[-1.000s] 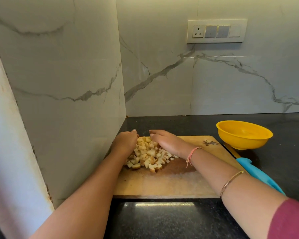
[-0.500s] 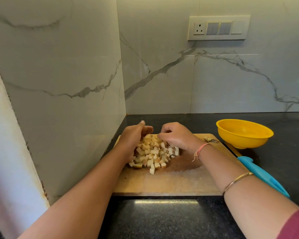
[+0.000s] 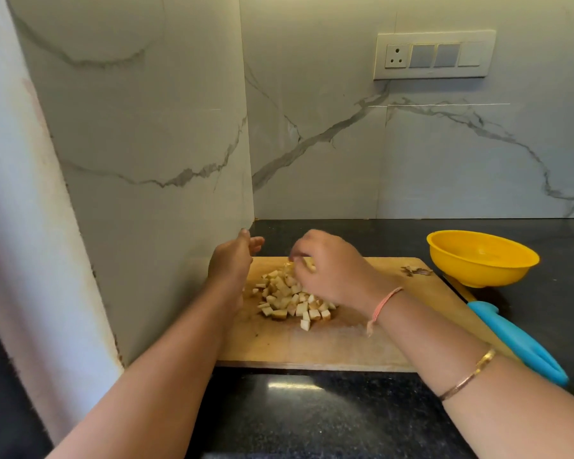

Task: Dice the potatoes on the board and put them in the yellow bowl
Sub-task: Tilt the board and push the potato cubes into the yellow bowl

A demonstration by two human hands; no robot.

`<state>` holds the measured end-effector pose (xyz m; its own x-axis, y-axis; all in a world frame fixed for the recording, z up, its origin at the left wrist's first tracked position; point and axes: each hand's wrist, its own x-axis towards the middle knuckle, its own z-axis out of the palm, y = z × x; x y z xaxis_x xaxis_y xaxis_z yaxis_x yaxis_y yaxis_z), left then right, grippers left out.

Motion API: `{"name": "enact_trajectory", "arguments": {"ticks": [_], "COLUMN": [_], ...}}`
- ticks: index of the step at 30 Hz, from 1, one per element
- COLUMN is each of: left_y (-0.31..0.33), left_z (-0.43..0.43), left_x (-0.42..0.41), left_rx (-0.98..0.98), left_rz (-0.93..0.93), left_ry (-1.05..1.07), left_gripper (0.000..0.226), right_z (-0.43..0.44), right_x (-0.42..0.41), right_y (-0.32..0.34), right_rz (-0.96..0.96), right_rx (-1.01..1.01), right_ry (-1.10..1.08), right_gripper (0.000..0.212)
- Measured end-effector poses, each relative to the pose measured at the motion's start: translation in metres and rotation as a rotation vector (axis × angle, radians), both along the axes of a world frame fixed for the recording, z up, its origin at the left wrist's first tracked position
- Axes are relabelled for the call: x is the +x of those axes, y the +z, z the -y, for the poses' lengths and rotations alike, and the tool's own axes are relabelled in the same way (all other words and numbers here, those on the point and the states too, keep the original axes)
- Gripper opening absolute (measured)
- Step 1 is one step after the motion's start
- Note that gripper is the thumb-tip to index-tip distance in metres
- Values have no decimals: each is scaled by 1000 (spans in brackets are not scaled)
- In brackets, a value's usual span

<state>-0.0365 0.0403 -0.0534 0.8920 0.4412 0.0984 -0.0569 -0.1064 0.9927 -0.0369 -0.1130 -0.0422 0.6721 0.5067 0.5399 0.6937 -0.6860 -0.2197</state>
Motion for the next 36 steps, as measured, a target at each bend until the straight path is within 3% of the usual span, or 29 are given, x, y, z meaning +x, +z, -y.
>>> {"name": "enact_trajectory", "arguments": {"ticks": [3, 6, 11, 15, 22, 25, 30, 36], "left_y": [-4, -9, -15, -21, -22, -23, -26, -27], "left_z": [-10, -15, -8, -1, 4, 4, 2, 3], "left_x": [11, 16, 12, 2, -3, -1, 4, 2], "left_rx": [-124, -227, -160, 210, 547, 628, 776, 899], "left_rz": [0, -21, 46, 32, -64, -95, -185, -252], "left_ry": [103, 134, 149, 146, 73, 50, 38, 17], "left_gripper": [44, 48, 47, 46, 40, 39, 38, 43], "right_z": [-35, -63, -63, -37, 1, 14, 14, -17], "right_x": [-9, -14, -11, -7, -4, -2, 15, 52], "right_y": [-11, -19, -14, -18, -27, -24, 3, 8], "right_rz": [98, 55, 16, 93, 131, 42, -200, -580], "right_rx": [-293, -568, -737, -641, -400, -338, 65, -310], "right_ry": [48, 75, 30, -44, 54, 127, 125, -35], "right_gripper": [33, 39, 39, 45, 39, 30, 27, 50]}}
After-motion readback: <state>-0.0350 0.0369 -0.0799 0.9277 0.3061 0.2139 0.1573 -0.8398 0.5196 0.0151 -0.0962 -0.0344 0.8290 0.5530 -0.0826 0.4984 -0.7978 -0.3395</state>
